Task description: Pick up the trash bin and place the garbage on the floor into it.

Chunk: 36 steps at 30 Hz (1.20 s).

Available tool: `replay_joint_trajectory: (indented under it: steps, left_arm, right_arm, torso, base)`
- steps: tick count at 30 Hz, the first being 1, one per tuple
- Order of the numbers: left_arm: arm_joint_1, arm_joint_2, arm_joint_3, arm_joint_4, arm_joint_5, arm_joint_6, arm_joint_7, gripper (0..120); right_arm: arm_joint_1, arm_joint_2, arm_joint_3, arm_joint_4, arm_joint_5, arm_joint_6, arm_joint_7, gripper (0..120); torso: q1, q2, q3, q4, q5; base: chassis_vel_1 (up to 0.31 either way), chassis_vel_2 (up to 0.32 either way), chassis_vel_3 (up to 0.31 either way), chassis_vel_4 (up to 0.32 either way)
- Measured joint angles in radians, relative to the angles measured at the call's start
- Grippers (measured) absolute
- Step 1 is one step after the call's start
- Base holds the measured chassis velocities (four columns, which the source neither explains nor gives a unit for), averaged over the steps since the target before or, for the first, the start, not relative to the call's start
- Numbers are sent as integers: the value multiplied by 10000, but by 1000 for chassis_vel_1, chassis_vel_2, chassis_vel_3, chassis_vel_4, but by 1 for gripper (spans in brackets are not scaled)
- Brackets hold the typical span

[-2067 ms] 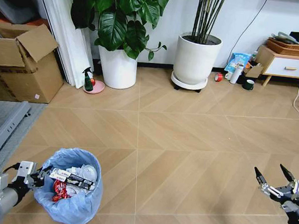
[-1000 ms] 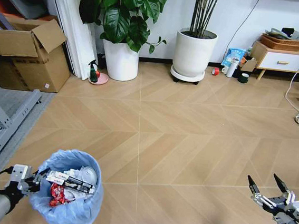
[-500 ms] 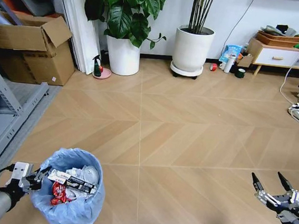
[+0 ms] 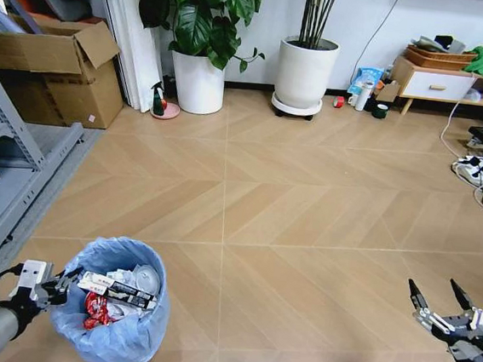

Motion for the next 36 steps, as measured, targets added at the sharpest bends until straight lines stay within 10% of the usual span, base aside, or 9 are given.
replay_joint_trajectory:
  steps: [36]
  left_arm:
    - [-100, -145, 126, 189, 3, -112, 319, 0]
  right_arm:
    - [-377, 716, 346, 443, -192, 110, -273, 100]
  torso:
    - [0, 0, 0, -1, 1]
  base:
    - [-23, -115, 26, 117]
